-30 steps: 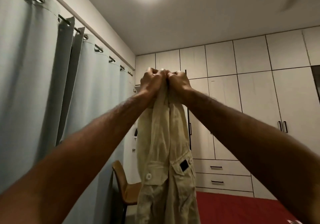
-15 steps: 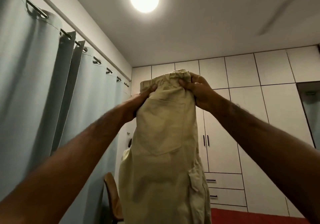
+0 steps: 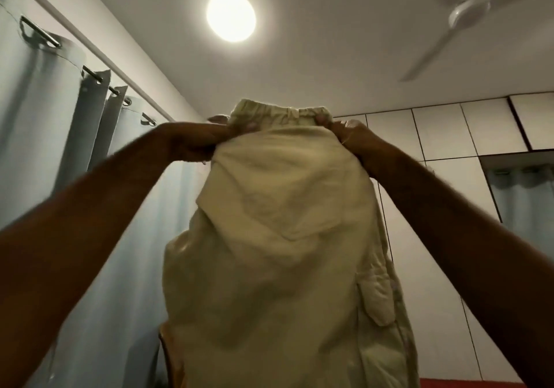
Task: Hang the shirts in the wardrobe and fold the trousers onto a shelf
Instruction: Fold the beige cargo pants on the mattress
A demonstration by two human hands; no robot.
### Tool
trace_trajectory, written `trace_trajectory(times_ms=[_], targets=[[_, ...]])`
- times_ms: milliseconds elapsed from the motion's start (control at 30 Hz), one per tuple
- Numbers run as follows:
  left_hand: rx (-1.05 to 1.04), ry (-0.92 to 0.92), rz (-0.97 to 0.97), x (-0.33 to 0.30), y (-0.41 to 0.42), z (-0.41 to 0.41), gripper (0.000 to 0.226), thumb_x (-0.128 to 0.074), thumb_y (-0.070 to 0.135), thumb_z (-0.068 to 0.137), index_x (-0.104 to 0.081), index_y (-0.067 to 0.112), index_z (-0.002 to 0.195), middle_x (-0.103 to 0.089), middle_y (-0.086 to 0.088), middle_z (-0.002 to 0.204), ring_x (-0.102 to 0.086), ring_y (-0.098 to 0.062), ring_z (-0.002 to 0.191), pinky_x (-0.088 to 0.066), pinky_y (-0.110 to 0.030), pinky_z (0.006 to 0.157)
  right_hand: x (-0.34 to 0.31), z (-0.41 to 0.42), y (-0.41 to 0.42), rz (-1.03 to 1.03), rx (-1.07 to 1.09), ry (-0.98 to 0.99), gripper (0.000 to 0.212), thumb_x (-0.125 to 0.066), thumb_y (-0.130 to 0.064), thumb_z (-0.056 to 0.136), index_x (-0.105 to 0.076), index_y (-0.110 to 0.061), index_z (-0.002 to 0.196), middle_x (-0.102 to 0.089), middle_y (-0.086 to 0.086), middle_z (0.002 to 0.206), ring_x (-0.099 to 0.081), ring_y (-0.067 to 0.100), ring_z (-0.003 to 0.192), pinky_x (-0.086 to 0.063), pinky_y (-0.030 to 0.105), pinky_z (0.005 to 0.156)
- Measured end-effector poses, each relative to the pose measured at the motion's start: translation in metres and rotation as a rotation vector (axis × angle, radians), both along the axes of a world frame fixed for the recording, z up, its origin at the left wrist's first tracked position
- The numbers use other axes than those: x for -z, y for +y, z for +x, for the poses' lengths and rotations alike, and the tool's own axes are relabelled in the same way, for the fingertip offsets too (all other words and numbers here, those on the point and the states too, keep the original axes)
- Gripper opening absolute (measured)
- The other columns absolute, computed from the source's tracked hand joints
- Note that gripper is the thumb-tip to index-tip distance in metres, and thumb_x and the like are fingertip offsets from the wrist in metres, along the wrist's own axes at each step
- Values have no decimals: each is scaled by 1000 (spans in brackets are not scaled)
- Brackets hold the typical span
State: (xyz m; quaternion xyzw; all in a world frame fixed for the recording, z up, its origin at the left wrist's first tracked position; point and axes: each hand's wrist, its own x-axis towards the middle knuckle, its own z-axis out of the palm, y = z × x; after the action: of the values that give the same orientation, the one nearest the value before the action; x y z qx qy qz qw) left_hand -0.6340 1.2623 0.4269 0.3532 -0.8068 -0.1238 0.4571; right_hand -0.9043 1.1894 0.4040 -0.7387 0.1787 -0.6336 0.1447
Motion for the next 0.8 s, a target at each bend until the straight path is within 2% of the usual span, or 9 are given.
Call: trace_trajectory(times_ms=[67,133,200,300,367,433,500,600,800], targets=[[-118,-3,-97,-1,-6,0,28,-73,48,79,-75,20,83,-72,4,87,-66,-10,80,-55,-24,65,-2,4,-2,-16,40,5,37,-60,-38,97,-57,-8,76,-51,-7,53,-43,3,46,-37,19,47],[-415,-78,-404,4,-26,-7,24,-71,50,86,-72,26,89,-72,5,94,-64,-10,87,-52,-28,72,-1,10,-10,-52,69,-74,37,-60,-40,97,-59,-9,77,-53,-1,65,-47,8,57,-39,25,54],[-398,4,-554,9,-34,-13,18,-68,50,89,-71,32,91,-72,11,91,-64,-4,83,-51,-29,70,0,11,-11,-32,-23,-161,33,-61,-41,96,-62,-10,85,-60,1,76,-53,10,66,-46,27,59],[-361,-36,-318,5,-27,-4,29,-65,53,90,-72,27,97,-73,3,94,-69,-14,81,-57,-34,69,6,4,-11,-17,-182,-97,27,-58,-34,99,-63,-8,94,-66,1,82,-61,9,68,-52,25,62],[-286,-87,-89,9,-30,5,48,-71,61,81,-72,18,104,-74,-5,105,-72,-22,93,-58,-40,82,18,6,-16,36,-222,-24,25,-55,-30,101,-62,-9,92,-68,0,79,-64,7,64,-53,22,59],[-176,-33,53,18,-43,10,61,-82,58,69,-71,12,107,-74,-5,104,-71,-17,91,-57,-35,83,29,8,-25,127,-247,-31,25,-53,-30,101,-62,-7,94,-67,1,78,-65,8,62,-54,22,56],[-86,53,125,30,-57,14,46,-81,43,75,-68,8,102,-72,-3,89,-70,-12,74,-58,-25,67,37,8,-38,190,-233,-65,32,-53,-27,102,-63,3,102,-66,6,81,-63,13,63,-55,25,56],[14,210,193,52,-83,18,18,-54,22,100,-65,8,99,-67,-3,82,-66,-10,65,-56,-22,58,53,14,-67,251,-170,-84,31,-52,-23,102,-62,6,109,-60,8,78,-56,16,63,-50,25,53],[-133,317,124,154,-197,23,27,-61,3,95,-59,10,122,-68,-14,107,-65,-16,81,-57,-25,64,141,27,-172,426,-101,-82,11,-51,-9,101,-61,-7,95,-65,8,76,-61,12,56,-53,28,54]])
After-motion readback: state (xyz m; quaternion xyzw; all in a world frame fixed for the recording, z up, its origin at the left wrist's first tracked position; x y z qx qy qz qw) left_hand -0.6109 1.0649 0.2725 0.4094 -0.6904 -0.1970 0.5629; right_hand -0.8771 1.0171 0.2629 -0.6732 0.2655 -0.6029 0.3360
